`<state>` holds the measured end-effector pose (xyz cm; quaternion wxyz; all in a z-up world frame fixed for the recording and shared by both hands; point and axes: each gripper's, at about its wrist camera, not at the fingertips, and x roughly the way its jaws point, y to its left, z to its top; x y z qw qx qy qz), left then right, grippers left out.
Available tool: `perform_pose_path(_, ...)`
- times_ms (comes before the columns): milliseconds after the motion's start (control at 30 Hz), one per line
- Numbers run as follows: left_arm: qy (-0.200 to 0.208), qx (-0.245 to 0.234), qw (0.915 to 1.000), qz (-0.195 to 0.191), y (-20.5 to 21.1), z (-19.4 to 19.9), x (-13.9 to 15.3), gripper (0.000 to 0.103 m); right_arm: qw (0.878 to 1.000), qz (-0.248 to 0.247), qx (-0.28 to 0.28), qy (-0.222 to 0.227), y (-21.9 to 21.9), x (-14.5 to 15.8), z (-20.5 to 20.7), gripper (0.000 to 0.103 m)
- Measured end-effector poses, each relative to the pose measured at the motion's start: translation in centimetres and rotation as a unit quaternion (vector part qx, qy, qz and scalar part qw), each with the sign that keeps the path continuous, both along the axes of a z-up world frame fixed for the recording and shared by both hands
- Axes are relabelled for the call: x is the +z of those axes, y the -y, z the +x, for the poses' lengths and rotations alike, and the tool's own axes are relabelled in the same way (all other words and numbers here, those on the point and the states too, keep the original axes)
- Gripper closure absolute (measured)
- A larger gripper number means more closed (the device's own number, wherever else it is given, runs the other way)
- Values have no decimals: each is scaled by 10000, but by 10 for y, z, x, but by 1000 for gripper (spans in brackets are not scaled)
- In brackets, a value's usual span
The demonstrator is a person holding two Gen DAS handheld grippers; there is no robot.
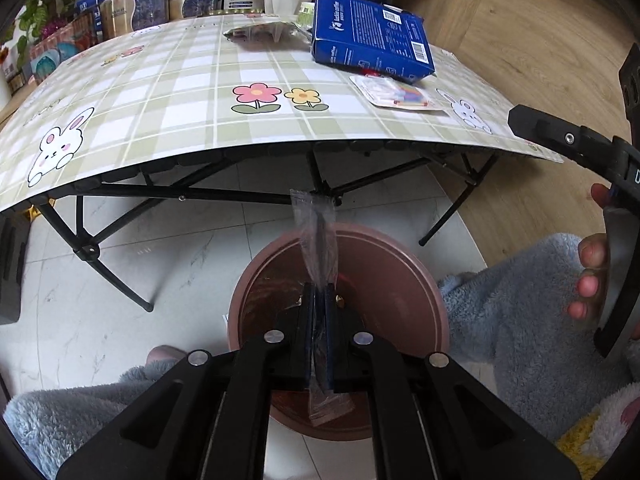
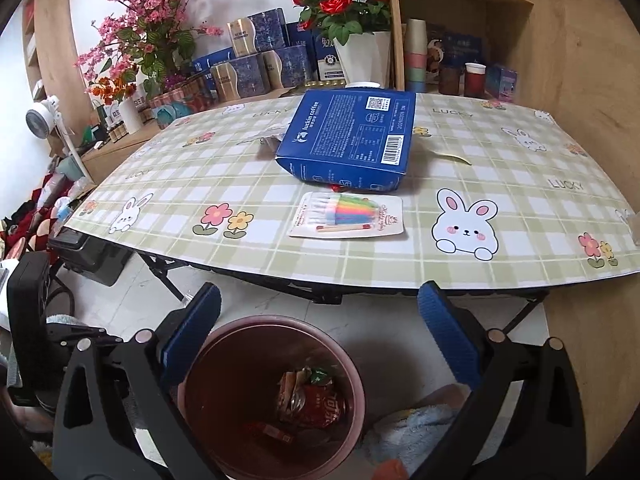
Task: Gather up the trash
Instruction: 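Lower the fork into the brown bin and open the left gripper, then move the right gripper to the blue luckin coffee box and grasp it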
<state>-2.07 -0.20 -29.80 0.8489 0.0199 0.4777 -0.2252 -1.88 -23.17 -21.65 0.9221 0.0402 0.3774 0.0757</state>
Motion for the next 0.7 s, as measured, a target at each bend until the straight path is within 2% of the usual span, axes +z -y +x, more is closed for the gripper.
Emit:
perform_pose_path(33, -3, -35, 10000, -44, 0, 0, 1, 91, 10000, -12, -5, 0, 0, 0, 0, 6)
perform_pose_path(100, 47, -43, 9999, -86, 0, -2, 4, 73, 10000, -50, -27, 9, 1, 1, 0, 6)
perform_pose_path(133, 87, -32, 9999, -98, 0, -2, 5, 59, 10000, -53, -39, 8, 1, 1, 0, 6)
perform_pose_path(167, 125, -13, 9998, -141, -2, -3, 7, 51, 10000, -39, -58, 7, 1, 1, 0, 6)
perform_pose_path(200, 152, 29, 9997, -166, -3, -3, 9, 48, 10000, -26, -71, 8, 2, 1, 0, 6)
perform_pose_path(267, 209, 138, 9995, -171, -5, -2, 11, 34, 10000, 25, -91, 33, 5, 2, 0, 6)
perform_pose_path(367, 365, 373, 9984, -195, -12, -2, 17, 21, 9999, 94, -98, 16, 8, 2, 0, 6)
perform_pose_path(467, 623, 703, 9955, -156, -21, -2, 26, 9, 9998, 185, -89, -63, 11, 0, 1, 6)
perform_pose_path(567, 868, 1077, 9904, -33, -31, 0, 36, 6, 9994, 334, -100, -77, 16, 1, 2, 6)
perform_pose_path(700, 1005, 1374, 9854, -17, -46, 10, 48, 6, 9991, 396, -173, -48, 21, 2, 4, 6)
